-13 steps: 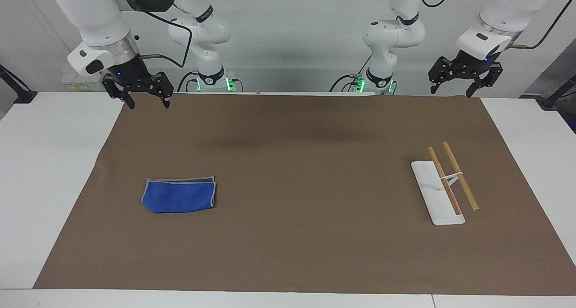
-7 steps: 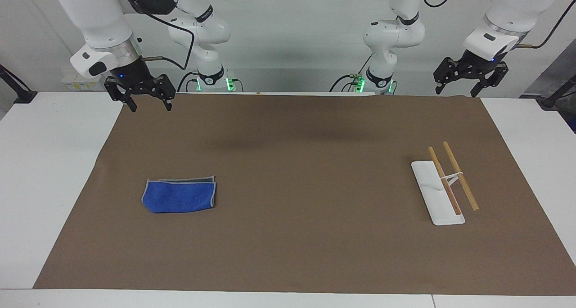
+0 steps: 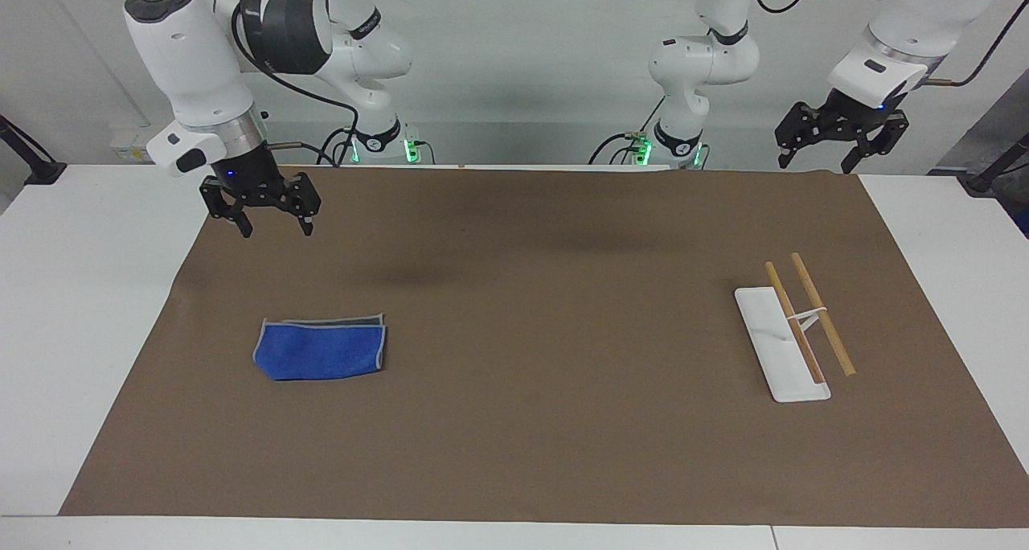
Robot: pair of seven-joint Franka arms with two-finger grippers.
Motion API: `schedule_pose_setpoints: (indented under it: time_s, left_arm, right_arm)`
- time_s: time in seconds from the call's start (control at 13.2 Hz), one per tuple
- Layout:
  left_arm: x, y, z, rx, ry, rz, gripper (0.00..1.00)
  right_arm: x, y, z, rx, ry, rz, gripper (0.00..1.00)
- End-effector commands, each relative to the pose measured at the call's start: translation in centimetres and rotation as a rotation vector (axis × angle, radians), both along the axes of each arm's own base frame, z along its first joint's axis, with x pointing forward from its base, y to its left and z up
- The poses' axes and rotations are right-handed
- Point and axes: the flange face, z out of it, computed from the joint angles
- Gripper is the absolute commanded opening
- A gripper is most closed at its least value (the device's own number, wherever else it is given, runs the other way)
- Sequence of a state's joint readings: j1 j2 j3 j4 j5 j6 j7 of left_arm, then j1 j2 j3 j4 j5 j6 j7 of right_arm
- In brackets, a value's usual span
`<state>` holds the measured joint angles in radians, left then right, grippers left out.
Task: Right arm passes towel to left arm to hang
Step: 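Move the right gripper over the blue towel's edge nearest it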
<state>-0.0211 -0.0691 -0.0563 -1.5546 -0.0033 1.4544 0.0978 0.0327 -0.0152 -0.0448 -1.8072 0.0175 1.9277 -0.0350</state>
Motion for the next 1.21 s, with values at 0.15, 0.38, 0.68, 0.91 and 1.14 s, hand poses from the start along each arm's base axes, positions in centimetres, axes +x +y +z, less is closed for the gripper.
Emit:
schedule_pose_setpoints:
  time_s: [0.15,0.38,0.68,0.91,1.14]
  left_arm:
    - [-0.8,0.2,0.3,0.016,-0.002,0.011,1.0]
    - [-0.8,0.2,0.3,0.016,-0.002,0.011,1.0]
    - [-0.8,0.2,0.3,0.016,-0.002,0.011,1.0]
    - [-0.8,0.2,0.3,0.016,-0.002,0.011,1.0]
    - [-0.8,0.2,0.3,0.017,0.0,0.011,1.0]
  right_arm:
    - [3.3,-0.6,-5.7,-0.003,-0.032,0.003,1.0]
    - [5.1,-3.0,-8.7,-0.027,-0.066,-0.006,1.0]
    - [5.6,-8.6,-13.3,-0.054,-0.096,0.005,1.0]
    - [5.3,-8.9,-17.1,-0.059,-0.115,-0.003,1.0]
    - [5.3,-9.7,-19.9,-0.059,-0.101,-0.014,1.0]
